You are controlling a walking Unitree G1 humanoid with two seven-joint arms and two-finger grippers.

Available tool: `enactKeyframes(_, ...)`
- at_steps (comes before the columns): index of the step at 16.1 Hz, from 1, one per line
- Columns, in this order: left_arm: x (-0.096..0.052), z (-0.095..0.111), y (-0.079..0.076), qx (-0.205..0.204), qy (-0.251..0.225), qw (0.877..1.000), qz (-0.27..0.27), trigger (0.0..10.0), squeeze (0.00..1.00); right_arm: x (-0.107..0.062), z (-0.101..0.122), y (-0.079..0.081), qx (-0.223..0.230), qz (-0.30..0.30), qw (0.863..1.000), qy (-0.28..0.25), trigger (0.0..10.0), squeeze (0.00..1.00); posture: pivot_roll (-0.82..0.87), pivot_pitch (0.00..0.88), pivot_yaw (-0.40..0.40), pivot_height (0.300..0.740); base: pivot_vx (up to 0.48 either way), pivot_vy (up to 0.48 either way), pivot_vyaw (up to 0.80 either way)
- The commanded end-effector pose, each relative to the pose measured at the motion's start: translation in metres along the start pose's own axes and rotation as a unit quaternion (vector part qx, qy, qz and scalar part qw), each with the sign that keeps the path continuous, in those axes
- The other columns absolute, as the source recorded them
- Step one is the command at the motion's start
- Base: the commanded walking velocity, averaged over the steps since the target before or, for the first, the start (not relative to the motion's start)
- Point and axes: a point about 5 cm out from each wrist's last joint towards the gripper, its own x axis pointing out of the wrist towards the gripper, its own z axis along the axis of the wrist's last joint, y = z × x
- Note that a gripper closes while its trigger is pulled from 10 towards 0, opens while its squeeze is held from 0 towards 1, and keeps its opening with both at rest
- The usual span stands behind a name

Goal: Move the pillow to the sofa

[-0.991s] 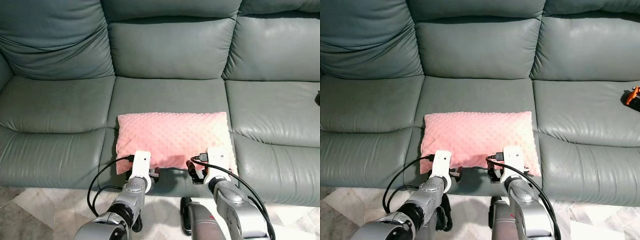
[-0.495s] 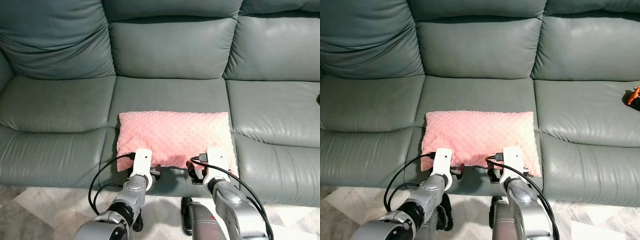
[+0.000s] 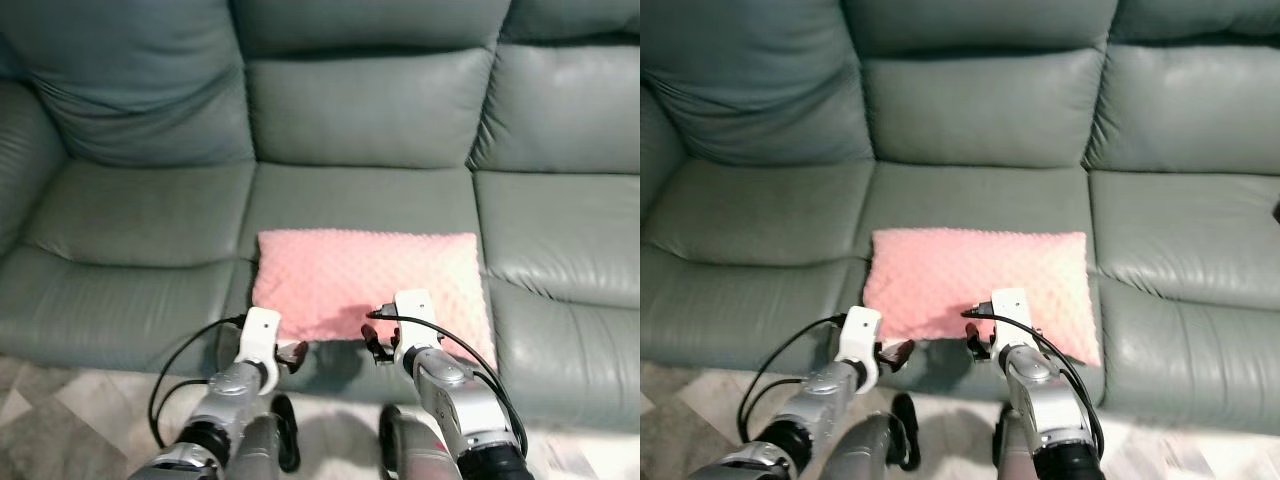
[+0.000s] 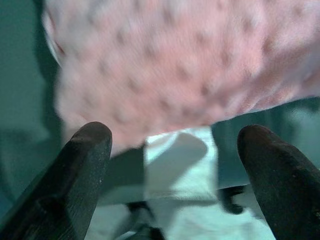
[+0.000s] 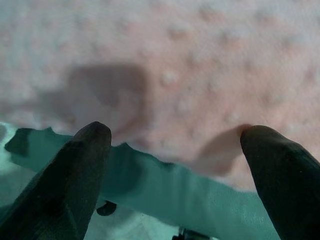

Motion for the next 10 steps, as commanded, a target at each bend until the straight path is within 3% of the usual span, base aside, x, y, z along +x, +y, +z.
enactKeyframes(1,-0.003,-0.002,0.004,0.031,0.003,0.999,-0.022,10.0,0.0,0.007,-0.01,-0.003,-0.01,0.007,1.0,0.018,10.0,0.0,-0.15,0.107,0.116,0.74,0.0,0.0,0.0)
enactKeyframes(3,-0.006,0.004,0.015,0.053,-0.011,0.998,-0.016,10.0,0.0,0.015,-0.02,-0.016,-0.027,-0.009,0.999,0.034,10.0,0.0,-0.13,0.028,0.111,0.74,0.0,0.0,0.0)
enactKeyframes(5,-0.01,0.002,0.033,0.061,-0.005,0.998,0.028,10.0,0.0,0.018,-0.026,-0.027,-0.036,-0.026,0.998,0.041,10.0,0.0,-0.13,0.0,0.105,0.74,0.0,0.0,0.0)
enactKeyframes(9,-0.024,-0.002,0.072,0.005,-0.002,0.992,0.128,10.0,0.0,0.02,-0.039,-0.039,-0.04,-0.042,0.998,0.038,10.0,0.0,-0.14,0.0,0.088,0.74,0.0,0.0,0.0)
enactKeyframes(10,-0.026,-0.005,0.076,0.003,0.002,0.991,0.136,10.0,0.0,0.019,-0.043,-0.041,-0.043,-0.044,0.997,0.042,10.0,0.0,-0.14,0.0,0.086,0.74,0.0,0.0,0.0)
